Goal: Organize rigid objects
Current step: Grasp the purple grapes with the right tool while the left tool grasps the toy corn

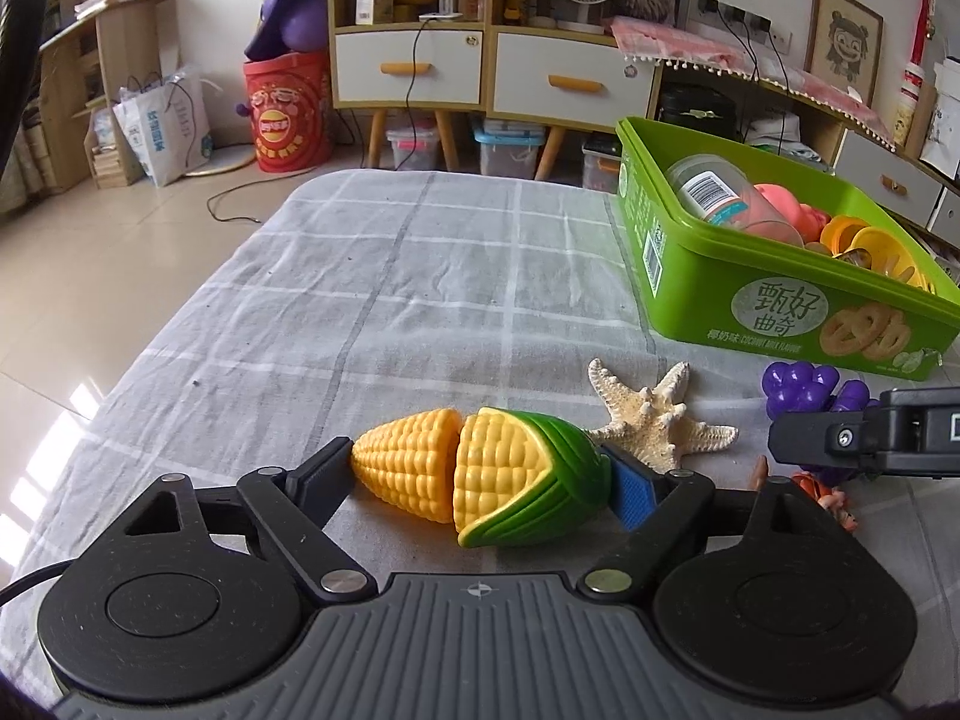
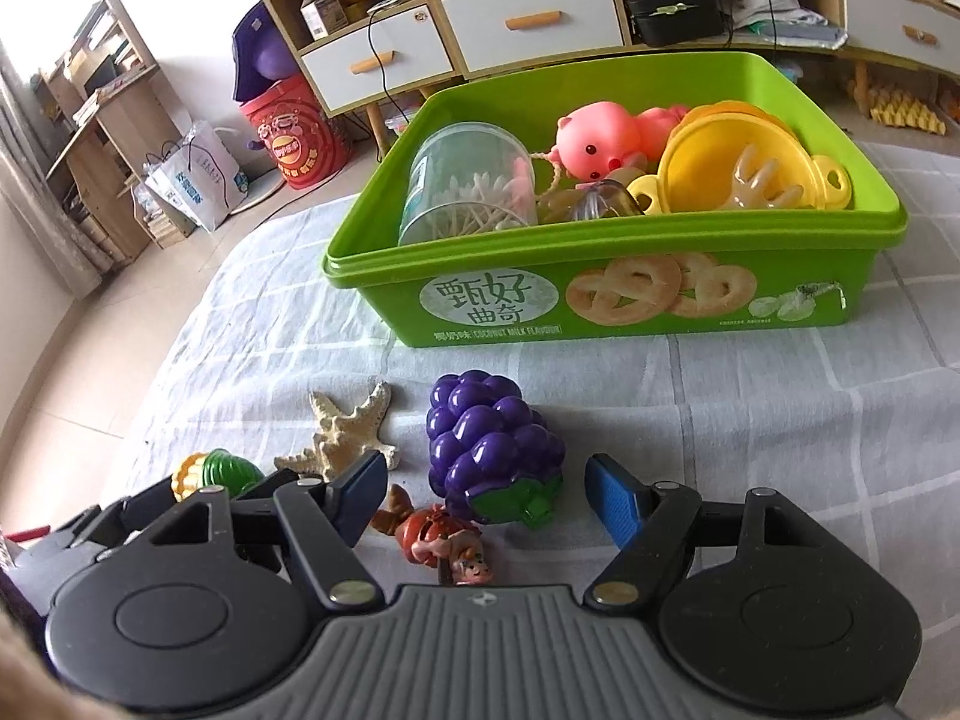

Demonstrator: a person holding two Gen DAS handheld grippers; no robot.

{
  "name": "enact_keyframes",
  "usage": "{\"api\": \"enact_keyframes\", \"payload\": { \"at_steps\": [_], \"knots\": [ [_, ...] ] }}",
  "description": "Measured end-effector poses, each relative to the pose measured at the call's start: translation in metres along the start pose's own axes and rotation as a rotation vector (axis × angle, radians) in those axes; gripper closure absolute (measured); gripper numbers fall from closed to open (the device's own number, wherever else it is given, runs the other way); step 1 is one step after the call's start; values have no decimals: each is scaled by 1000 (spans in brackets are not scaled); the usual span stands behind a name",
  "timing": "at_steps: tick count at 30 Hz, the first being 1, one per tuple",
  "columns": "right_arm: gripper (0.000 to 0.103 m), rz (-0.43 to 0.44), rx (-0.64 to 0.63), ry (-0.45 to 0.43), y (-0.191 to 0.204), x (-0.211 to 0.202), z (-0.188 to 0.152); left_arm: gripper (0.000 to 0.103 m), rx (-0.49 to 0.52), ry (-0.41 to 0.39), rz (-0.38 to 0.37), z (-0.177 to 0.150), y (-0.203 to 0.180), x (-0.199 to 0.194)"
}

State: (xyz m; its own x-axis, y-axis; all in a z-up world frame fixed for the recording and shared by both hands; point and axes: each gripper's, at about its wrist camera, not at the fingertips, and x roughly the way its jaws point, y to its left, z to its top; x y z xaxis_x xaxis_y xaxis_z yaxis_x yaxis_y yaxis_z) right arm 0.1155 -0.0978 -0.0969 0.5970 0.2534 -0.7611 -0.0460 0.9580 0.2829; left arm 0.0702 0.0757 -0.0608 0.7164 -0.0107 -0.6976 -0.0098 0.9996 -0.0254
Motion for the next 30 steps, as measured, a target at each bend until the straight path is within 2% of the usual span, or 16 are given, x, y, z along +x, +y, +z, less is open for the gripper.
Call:
{"api": "enact_keyframes", "payload": {
  "at_steps": [8,13,24,30],
  "knots": [
    [55,-14,-49,12,8,1,-1,17,4,7,0,1,-1,0],
    [69,-17,-33,17,6,1,1,17,8,15,-4,2,-3,-1],
    [69,-7,13,48,-6,-12,5,17,-11,32,-8,5,-2,-4],
    [69,2,133,92,-24,-16,10,17,-50,47,-15,8,-3,-5]
  ]
}}
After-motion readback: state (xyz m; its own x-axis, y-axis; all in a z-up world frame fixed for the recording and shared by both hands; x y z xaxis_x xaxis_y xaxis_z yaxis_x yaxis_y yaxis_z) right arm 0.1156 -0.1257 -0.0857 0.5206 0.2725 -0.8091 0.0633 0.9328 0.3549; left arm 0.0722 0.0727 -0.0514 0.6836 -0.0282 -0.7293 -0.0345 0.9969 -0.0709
